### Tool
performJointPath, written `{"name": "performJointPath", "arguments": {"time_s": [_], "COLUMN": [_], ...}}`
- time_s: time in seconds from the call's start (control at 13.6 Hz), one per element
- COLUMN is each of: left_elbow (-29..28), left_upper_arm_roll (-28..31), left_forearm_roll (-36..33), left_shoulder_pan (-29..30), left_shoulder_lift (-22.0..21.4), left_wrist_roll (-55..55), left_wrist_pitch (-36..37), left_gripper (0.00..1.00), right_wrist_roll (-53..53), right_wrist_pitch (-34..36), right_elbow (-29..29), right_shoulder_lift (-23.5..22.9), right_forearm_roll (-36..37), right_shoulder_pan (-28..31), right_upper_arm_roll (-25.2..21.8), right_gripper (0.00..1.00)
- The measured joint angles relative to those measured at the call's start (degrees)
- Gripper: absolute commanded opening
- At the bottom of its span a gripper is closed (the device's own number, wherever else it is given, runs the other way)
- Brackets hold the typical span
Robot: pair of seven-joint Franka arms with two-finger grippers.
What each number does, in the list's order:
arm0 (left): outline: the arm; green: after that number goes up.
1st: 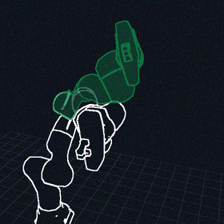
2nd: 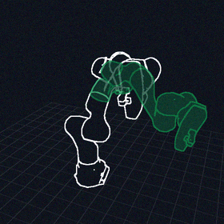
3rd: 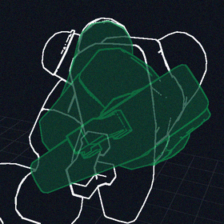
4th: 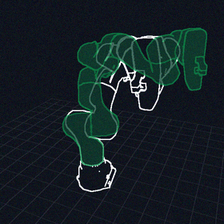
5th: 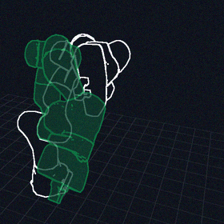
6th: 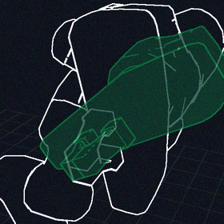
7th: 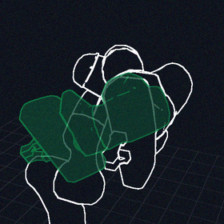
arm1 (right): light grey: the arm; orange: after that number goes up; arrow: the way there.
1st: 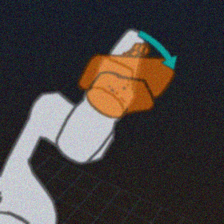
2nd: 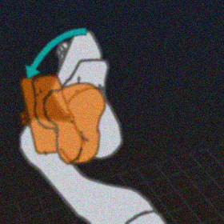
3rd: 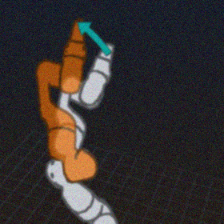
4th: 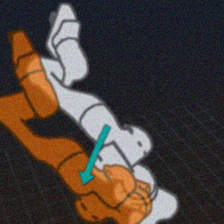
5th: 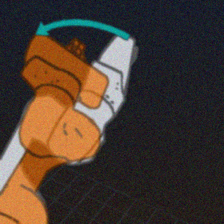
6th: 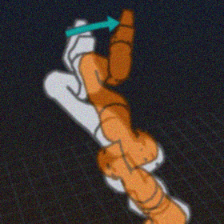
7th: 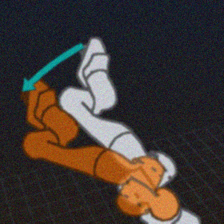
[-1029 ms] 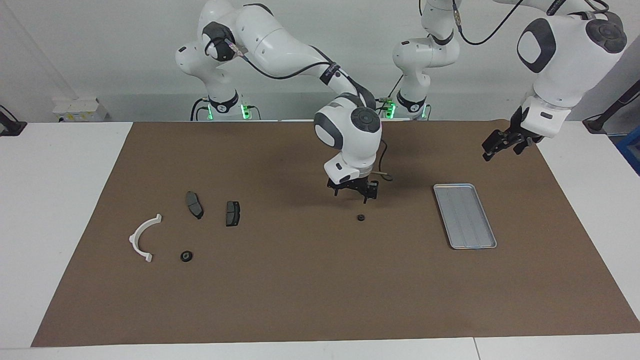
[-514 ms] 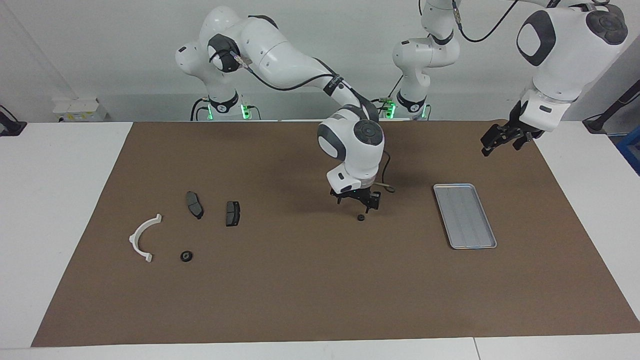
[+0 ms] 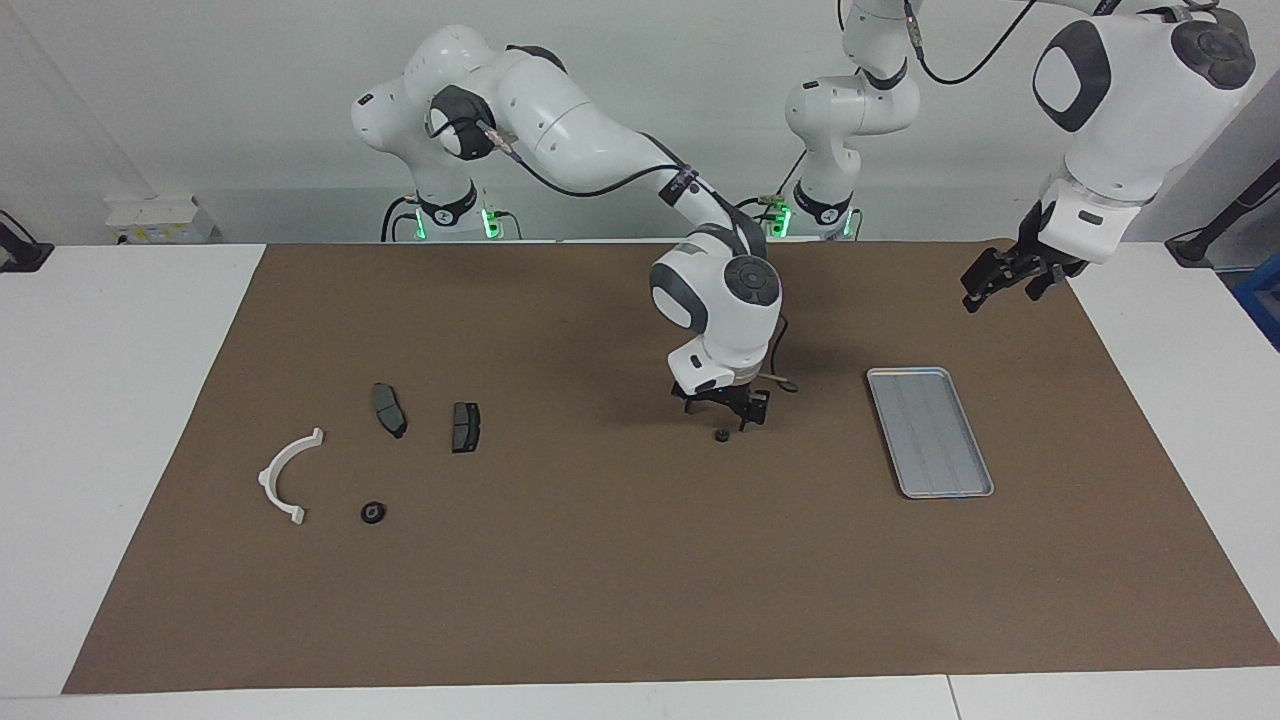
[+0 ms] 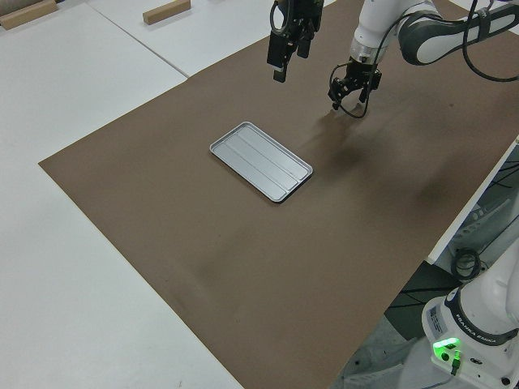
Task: Place bearing gear from tray to pile
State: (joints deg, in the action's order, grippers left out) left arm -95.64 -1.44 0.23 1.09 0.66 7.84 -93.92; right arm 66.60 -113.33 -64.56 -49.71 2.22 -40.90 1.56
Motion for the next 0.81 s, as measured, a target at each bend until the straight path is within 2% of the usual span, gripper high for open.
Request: {"name": "performJointPath", "arguments": {"time_s": [0.37, 0.59, 0.81], "left_elbow": [0.0, 0.0, 0.0], "left_upper_arm_roll": [0.0, 0.0, 0.0], "left_forearm_roll": [0.0, 0.0, 0.0], "left_shoulder_pan": [0.0, 0.0, 0.0], "left_shoulder_lift": [0.0, 0.0, 0.0], "left_wrist_roll": [0.0, 0.0, 0.0], "left_wrist_pitch": [0.0, 0.0, 0.0], "left_gripper": [1.0, 1.0, 1.0], "right_wrist_roll": [0.0, 0.0, 0.0], "right_wrist_pitch": [-0.1, -0.5, -0.4], "right_elbow": [0.6, 1.1, 1.6], "right_shoulder_lift": [-0.7, -1.1, -1.1], "right_forearm_roll": [0.4, 0.5, 0.5], "right_shoulder_pan": [0.0, 0.0, 0.0], "right_upper_arm_roll": [-0.6, -0.6, -0.6], "right_gripper": [0.95, 0.81, 0.55]}}
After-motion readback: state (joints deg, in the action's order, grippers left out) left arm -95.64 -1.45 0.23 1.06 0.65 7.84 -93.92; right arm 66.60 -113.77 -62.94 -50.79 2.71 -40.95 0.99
